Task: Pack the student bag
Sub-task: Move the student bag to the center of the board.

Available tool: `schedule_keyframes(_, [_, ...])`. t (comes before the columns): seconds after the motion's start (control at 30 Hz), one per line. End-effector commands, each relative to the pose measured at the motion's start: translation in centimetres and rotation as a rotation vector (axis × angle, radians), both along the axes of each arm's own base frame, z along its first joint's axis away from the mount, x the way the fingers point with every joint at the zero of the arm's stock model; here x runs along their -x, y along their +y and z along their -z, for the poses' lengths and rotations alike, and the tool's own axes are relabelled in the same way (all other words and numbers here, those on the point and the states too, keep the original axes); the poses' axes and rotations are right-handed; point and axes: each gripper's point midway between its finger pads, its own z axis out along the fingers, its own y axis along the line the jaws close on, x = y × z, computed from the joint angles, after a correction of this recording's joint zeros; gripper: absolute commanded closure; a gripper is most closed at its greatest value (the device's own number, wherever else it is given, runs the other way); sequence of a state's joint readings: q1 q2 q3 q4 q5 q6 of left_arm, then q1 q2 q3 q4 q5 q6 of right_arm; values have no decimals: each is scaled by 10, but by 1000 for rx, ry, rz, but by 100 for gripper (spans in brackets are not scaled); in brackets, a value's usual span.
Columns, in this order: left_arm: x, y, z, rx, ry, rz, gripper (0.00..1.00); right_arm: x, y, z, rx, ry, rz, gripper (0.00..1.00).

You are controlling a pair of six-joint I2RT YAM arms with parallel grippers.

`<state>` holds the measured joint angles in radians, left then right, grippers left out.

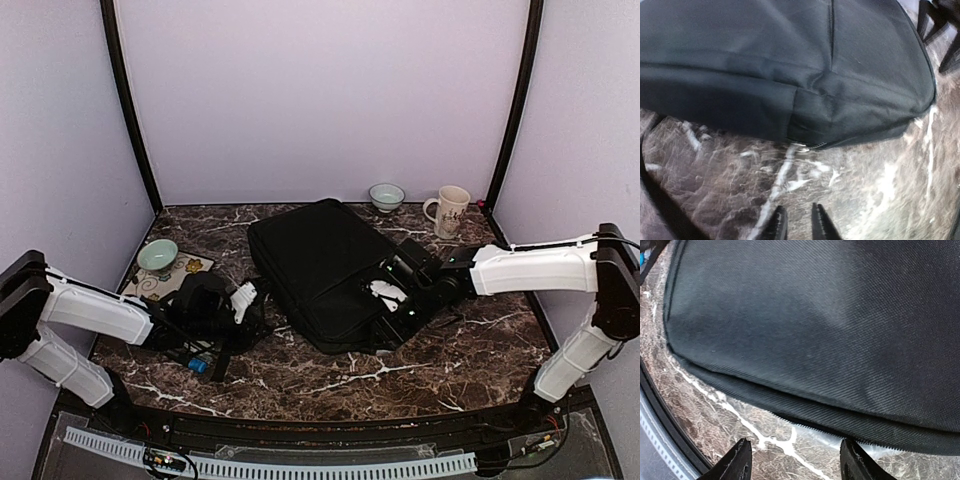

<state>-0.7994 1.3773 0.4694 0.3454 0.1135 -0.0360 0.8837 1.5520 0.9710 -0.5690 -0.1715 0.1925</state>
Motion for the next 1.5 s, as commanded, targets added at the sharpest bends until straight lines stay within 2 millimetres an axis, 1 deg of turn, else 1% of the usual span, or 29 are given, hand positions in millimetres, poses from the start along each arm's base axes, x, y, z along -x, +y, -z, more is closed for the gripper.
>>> schedule_keyframes(0.0, [3,-20,1,68,-37,96,64,-10,5,-6,0,-53,13,39])
schedule_keyframes(0.07, [-1,-27,5,57,-46,120,53,-11,3,-5,4,-56,27,39])
schedule_keyframes(0.1, [-4,-32,8,47,-45,137,50,-10,3,-5,3,-55,33,38])
schedule_keyframes(0.13, [-5,-35,16,28,-32,152,47,-10,2,-5,-2,-54,42,38])
schedule_keyframes(0.17, [-7,-38,20,18,-32,158,45,-10,1,-6,-9,-54,52,38])
schedule_keyframes(0.23, [-12,-40,23,13,-50,152,44,-8,-1,-5,-17,-51,67,38])
schedule_keyframes(0.33, [-21,-35,28,3,-79,97,44,-6,-2,-5,-30,-45,88,38])
schedule_keyframes(0.57, [-35,-35,27,13,-153,57,49,-5,-3,-1,-45,-45,102,38])
schedule_keyframes(0.73, [-43,-36,29,12,-180,35,56,-5,-2,5,-27,-38,84,38])
schedule_keyframes(0.8, [-44,-37,30,20,-188,33,64,-6,-1,6,-23,-38,77,38])
schedule_keyframes(0.93, [-46,-41,29,29,-194,36,86,-6,1,10,-17,-34,67,38])
schedule_keyframes(1.03, [-45,-40,25,38,-202,41,99,-8,5,14,-23,-35,56,38])
schedule_keyframes(1.1, [-42,-40,22,39,-200,49,100,-9,8,17,-25,-34,43,38])
schedule_keyframes(1.13, [-40,-39,22,38,-198,53,100,-8,8,25,-10,-21,38,38])
schedule_keyframes(1.23, [-33,-35,19,39,-179,60,100,-11,14,33,-6,-11,25,38])
schedule_keyframes(1.33, [-26,-34,17,33,-148,69,100,-16,22,38,-16,-15,20,38])
schedule_keyframes(1.47, [-8,-37,19,-20,-106,105,100,-25,37,40,-57,-23,24,38])
